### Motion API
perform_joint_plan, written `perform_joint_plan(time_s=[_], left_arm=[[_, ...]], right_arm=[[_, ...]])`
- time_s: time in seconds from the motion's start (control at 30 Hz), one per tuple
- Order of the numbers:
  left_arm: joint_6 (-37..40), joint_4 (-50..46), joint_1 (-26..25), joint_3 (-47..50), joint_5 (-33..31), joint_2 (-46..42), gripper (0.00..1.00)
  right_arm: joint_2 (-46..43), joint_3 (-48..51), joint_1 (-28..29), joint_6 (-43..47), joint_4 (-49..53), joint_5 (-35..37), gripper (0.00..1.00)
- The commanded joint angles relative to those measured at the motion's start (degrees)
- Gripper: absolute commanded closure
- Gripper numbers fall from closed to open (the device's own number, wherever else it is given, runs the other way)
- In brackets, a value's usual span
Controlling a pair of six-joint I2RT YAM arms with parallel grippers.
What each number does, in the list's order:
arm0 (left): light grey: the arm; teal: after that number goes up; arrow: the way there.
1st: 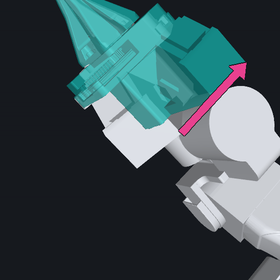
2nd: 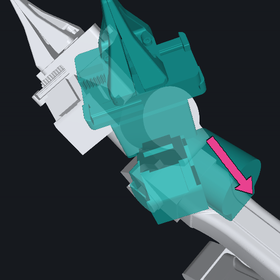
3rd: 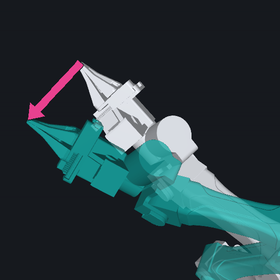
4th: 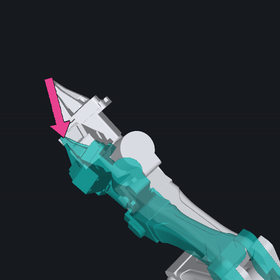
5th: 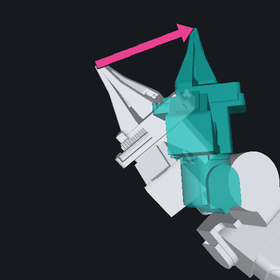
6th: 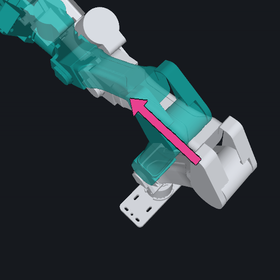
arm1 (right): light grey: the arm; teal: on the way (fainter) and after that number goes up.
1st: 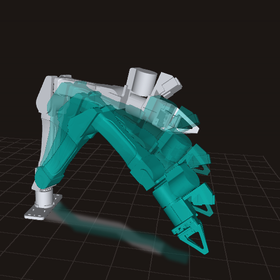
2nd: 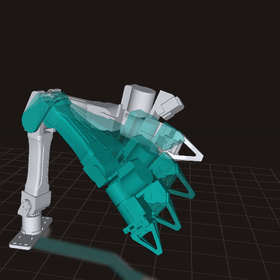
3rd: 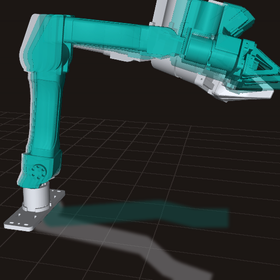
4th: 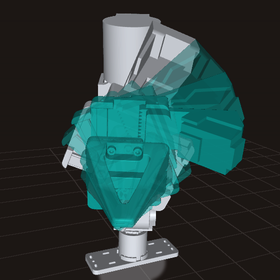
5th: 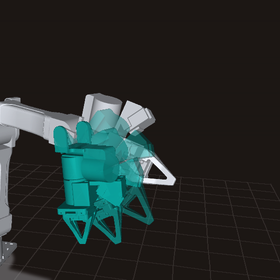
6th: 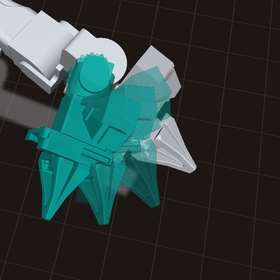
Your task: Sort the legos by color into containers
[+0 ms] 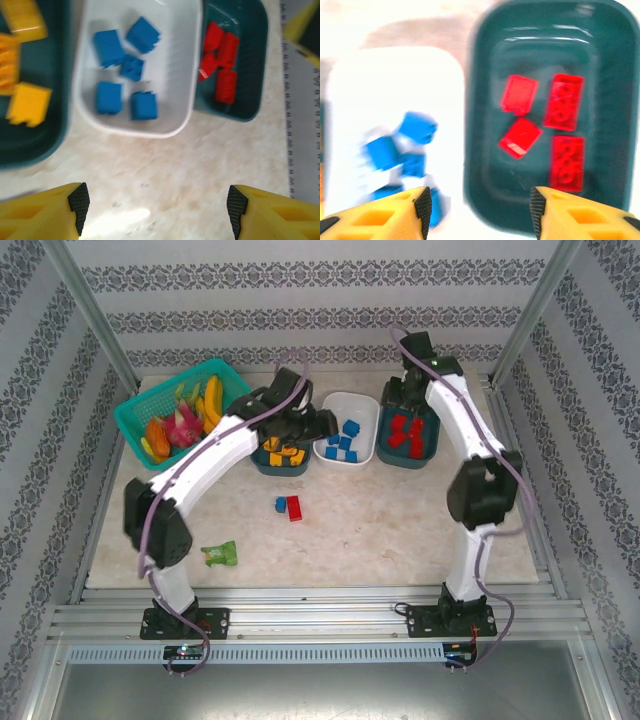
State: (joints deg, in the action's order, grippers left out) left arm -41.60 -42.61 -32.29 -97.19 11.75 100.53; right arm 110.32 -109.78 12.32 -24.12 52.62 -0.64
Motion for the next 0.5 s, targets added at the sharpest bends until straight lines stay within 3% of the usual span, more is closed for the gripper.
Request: perform_joint_plan(time_s=[0.0,0.27,0.47], left_arm=[[-1.10,-3.81,-0.49,10.99,-6.62,-6.77,0.25],[7.56,-2.76,-0.31,29.10,-3.78,-12.32,0.31],[13.79,-1.31,1.29,28.97,-0.76,-7.36,0.43]], right_arm=[[-9.87,14.45,4.06,-0.68,-10.34,-7.74,0.43],[-28.19,49.39,13.76,-3.99,-25.98,-28.49,0.43],[-30.95,57.94,18.38,-6.21,-27.56,-30.06,0.44]])
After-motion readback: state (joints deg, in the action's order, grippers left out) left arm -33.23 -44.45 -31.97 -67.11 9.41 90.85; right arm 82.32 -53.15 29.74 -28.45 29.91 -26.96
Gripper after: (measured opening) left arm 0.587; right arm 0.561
